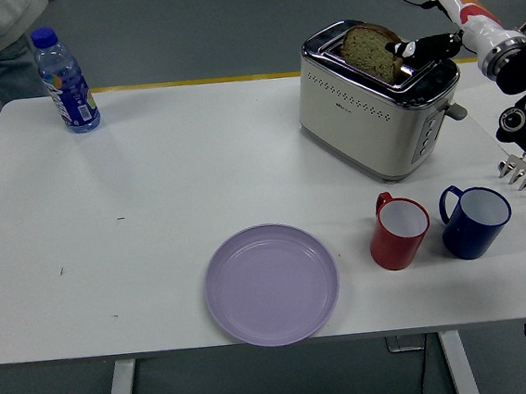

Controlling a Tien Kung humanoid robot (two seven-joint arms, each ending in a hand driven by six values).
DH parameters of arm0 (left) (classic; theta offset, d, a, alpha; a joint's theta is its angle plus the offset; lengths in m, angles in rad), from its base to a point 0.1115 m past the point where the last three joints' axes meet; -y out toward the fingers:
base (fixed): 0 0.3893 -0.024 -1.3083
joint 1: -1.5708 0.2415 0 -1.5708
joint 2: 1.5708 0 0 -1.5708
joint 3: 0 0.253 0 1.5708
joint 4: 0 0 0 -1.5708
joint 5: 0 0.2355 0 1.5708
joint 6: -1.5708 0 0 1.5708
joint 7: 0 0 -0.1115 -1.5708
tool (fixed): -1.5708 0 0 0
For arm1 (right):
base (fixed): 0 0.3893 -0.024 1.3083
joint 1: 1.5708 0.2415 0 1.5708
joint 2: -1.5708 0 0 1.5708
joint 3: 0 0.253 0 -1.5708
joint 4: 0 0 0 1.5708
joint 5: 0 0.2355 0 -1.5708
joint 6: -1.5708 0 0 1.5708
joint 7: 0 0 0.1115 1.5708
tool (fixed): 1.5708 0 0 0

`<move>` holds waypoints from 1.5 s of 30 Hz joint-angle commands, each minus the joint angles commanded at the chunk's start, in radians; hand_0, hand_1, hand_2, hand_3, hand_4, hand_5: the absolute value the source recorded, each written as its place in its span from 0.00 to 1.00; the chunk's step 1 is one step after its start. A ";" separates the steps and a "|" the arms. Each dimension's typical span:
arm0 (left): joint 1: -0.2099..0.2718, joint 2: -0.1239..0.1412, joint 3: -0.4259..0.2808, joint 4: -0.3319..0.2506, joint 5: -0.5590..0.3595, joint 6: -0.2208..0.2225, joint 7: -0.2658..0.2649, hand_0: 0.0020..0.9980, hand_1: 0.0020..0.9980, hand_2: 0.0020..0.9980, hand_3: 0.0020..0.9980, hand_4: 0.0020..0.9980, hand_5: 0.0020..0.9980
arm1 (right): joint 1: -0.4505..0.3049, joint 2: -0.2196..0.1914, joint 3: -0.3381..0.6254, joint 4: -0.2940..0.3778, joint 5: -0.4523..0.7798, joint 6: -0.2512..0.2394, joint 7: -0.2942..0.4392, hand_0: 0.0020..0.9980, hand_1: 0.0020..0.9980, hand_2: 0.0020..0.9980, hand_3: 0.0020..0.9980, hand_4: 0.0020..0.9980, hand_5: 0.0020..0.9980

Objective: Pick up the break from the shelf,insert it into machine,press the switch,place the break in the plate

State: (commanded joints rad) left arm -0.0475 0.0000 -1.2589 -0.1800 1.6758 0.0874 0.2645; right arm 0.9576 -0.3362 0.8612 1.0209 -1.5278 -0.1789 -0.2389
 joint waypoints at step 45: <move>-0.026 0.000 0.049 0.000 -0.039 0.026 -0.006 0.61 0.45 0.42 0.56 0.31 0.93 | 0.285 0.295 -0.177 -0.527 -0.100 0.067 -0.102 0.54 0.57 0.60 0.74 0.85 0.29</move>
State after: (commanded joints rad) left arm -0.0737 0.0000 -1.2098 -0.1800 1.6368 0.1129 0.2580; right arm 1.2423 -0.0413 0.6847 0.4936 -1.6275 -0.1118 -0.3408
